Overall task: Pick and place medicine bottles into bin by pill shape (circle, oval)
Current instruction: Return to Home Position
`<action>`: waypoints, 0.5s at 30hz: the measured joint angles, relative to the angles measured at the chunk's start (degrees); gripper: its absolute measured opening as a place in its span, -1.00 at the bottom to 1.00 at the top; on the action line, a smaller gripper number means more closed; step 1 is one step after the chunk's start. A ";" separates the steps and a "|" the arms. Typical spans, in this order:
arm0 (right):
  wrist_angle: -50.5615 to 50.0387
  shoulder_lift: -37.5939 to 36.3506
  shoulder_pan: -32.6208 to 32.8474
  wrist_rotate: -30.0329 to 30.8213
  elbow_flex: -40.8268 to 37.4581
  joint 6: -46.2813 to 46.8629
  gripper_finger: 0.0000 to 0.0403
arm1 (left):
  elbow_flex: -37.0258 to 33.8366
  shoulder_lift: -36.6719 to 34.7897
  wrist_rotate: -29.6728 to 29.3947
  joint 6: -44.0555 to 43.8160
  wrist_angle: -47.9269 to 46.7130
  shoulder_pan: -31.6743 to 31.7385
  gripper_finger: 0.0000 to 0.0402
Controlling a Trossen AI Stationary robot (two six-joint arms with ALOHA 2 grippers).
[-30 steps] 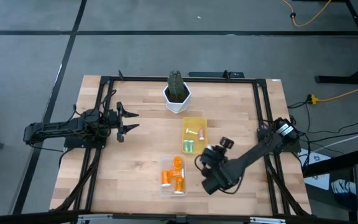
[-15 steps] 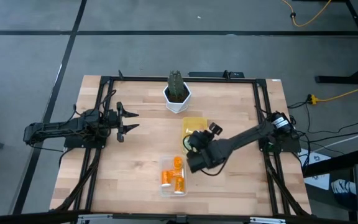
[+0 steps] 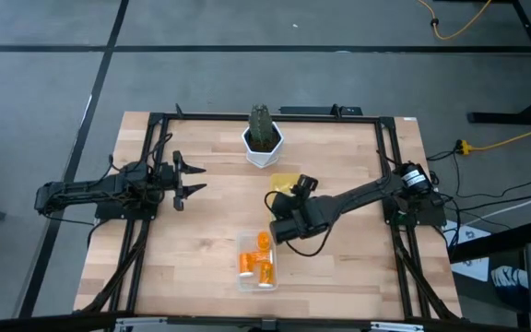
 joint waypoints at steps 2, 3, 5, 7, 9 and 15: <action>-0.45 0.00 0.00 -0.94 0.00 -5.04 -0.04 | 0.00 0.00 -0.03 0.20 0.00 0.00 0.05; -0.70 0.00 0.00 -0.97 0.00 -8.21 -0.04 | -0.01 -0.01 -0.14 0.22 0.00 0.02 0.05; -1.10 0.00 0.02 -1.44 0.00 -9.16 -0.04 | 0.01 0.00 -0.61 0.20 0.00 0.01 0.05; -1.37 0.00 0.04 -0.77 0.03 -9.46 -0.04 | -0.01 -0.01 -0.88 -0.36 -0.02 0.02 0.05; -3.06 -0.14 0.00 -0.56 0.87 -11.85 -0.04 | 0.01 0.00 -0.89 -1.44 -0.02 0.01 0.05; -9.03 -6.35 -3.90 0.97 3.12 -18.26 -0.04 | 0.01 -0.01 -0.90 -1.30 -0.04 0.02 0.05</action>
